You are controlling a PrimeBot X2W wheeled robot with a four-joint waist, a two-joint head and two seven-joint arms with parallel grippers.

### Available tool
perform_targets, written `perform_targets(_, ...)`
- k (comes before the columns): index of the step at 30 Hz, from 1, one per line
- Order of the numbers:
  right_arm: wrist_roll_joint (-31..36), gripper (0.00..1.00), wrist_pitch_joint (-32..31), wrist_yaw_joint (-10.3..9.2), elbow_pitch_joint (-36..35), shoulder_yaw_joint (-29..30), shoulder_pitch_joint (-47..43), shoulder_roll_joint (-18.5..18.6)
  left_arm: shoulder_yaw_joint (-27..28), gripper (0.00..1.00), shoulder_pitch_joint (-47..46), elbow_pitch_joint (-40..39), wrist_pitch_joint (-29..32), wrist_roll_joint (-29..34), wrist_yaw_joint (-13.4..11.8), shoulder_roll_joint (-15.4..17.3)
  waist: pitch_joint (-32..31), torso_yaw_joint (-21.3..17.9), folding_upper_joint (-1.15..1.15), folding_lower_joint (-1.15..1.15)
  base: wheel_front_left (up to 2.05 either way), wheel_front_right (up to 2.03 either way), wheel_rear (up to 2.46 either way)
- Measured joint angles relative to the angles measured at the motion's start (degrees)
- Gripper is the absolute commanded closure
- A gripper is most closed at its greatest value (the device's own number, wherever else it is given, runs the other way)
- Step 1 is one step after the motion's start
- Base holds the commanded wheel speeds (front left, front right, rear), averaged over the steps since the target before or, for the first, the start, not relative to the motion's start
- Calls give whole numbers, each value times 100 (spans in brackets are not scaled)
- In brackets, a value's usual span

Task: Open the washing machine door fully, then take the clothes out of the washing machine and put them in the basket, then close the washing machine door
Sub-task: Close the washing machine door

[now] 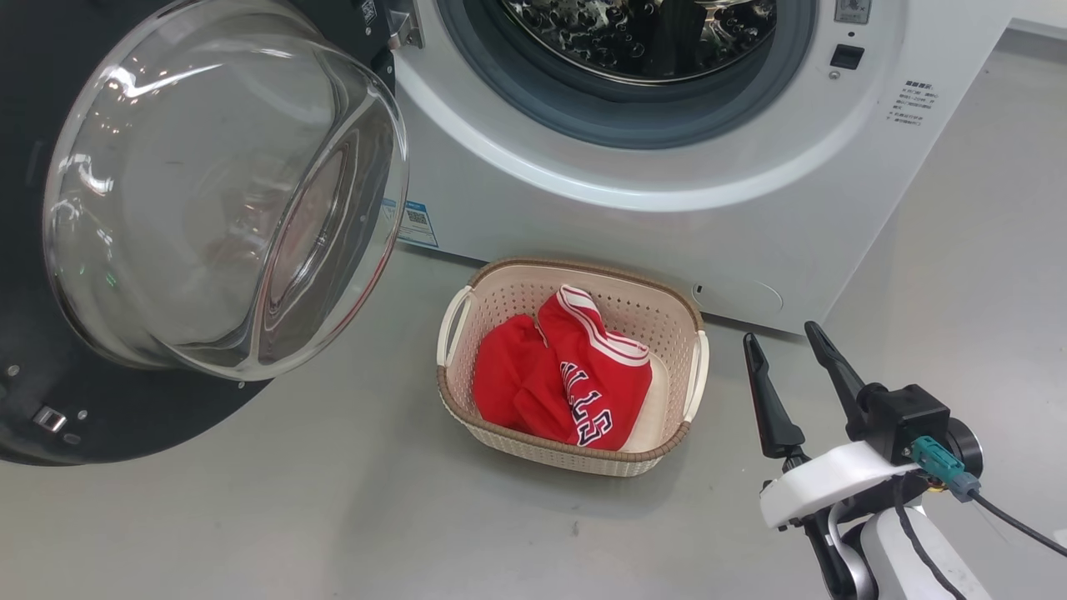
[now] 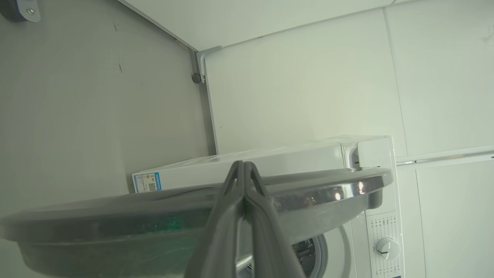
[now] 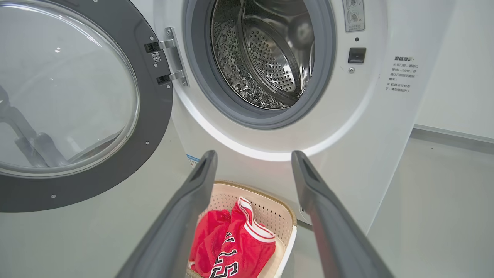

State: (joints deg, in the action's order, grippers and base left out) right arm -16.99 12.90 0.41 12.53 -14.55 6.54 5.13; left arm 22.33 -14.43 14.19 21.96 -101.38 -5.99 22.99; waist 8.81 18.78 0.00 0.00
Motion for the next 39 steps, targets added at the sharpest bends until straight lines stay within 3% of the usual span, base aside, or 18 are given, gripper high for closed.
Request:
perform_targets(13, 0, 0, 0, -5, 0, 32, 5, 21, -38, 100, -60, 180, 543, -247, 280, 34, 32, 34, 0, 0, 0, 0, 0)
perform_targets(39, -19, 0, 2, -7, 115, 10, 0, 8, -493, 100, 216, -43, 2184, -1049, 786, -76, -224, -8, 0, 0, 0, 0, 0)
